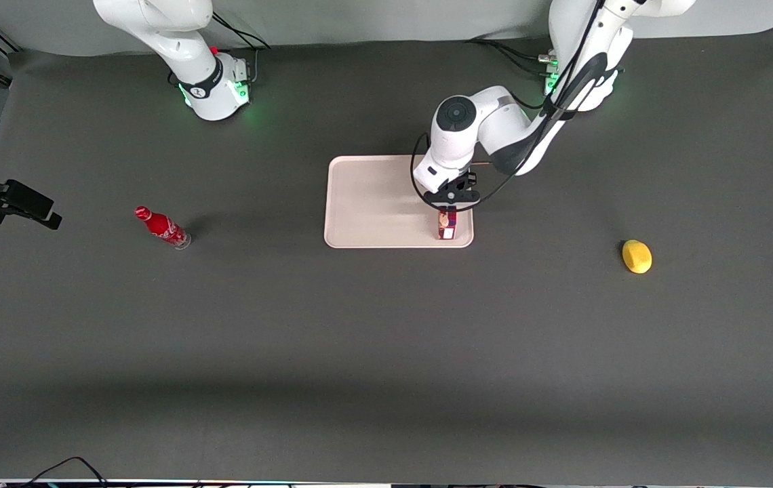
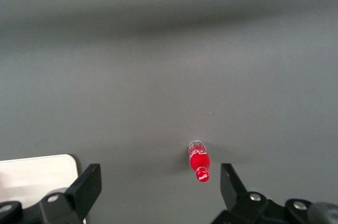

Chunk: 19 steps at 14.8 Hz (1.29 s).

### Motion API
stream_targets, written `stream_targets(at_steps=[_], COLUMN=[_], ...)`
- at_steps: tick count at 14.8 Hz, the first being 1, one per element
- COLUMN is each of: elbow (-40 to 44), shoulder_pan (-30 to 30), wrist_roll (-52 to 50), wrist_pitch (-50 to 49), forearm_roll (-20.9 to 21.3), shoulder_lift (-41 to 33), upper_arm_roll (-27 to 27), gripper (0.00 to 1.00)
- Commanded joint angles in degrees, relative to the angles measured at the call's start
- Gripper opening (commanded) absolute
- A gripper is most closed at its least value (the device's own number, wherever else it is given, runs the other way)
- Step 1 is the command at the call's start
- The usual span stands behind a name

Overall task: Place red cookie box on tray
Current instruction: 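Lower the held cookie box onto the tray's edge, then open the left gripper to release the box on the tray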

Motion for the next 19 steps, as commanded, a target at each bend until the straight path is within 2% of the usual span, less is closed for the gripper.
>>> stream_targets(at_steps=[1, 2, 3, 11, 13, 15, 17, 19], elbow=[1.79, 2.23, 2.49, 3.02, 5.47, 9.51, 11.19, 11.46], shoulder_pan=[0.2, 0.2, 0.2, 0.38, 0.81, 0.82, 0.9, 1.78], wrist_roll=[-1.72, -1.64, -1.55, -0.93, -0.67, 1.34, 5.38, 10.46], wrist_pitch=[0.12, 0.04, -0.05, -1.19, -5.65, -14.25, -17.53, -19.9], forearm_roll=[1.76, 1.76, 1.76, 1.76, 1.76, 1.41, -0.16, -4.8], shoulder_lift=[1.49, 1.75, 2.01, 1.41, -0.61, -2.54, -6.4, -11.93], upper_arm_roll=[0.54, 0.54, 0.81, 0.81, 0.63, 0.11, 0.37, 0.89], gripper=[0.28, 0.73, 1.0, 1.0, 1.0, 1.0, 1.0, 1.0])
